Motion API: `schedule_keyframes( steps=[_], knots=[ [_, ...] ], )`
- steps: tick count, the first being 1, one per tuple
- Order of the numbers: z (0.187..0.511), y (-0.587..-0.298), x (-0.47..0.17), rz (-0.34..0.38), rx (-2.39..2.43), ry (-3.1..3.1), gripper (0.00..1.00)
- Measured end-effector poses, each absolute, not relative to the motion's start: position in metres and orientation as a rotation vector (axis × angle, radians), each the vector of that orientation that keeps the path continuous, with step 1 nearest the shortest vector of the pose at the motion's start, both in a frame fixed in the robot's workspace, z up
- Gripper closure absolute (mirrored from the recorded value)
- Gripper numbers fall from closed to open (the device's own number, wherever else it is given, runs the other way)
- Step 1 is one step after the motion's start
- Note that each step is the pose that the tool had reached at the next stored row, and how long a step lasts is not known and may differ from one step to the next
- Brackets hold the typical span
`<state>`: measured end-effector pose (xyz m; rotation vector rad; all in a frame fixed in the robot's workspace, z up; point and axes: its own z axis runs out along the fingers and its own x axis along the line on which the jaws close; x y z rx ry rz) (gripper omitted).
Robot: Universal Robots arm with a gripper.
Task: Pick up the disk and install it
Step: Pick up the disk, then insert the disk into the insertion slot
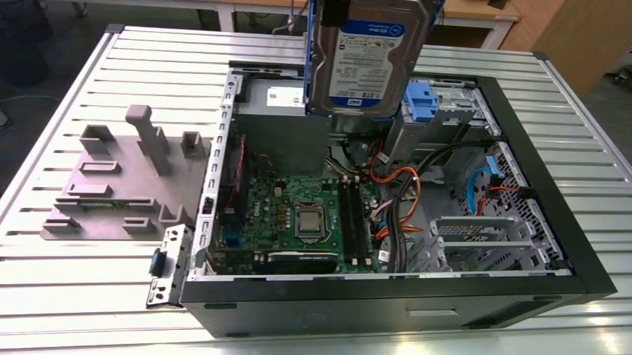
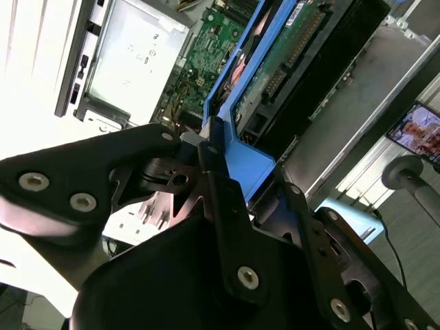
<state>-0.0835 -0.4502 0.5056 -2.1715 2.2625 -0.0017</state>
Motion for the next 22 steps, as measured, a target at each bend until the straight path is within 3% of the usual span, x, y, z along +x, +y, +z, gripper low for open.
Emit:
schedule_keyframes(
  steps=[22],
  knots=[
    [0.506, -0.463, -0.082, -0.002, -2.172, 2.263, 0.64]
  ],
)
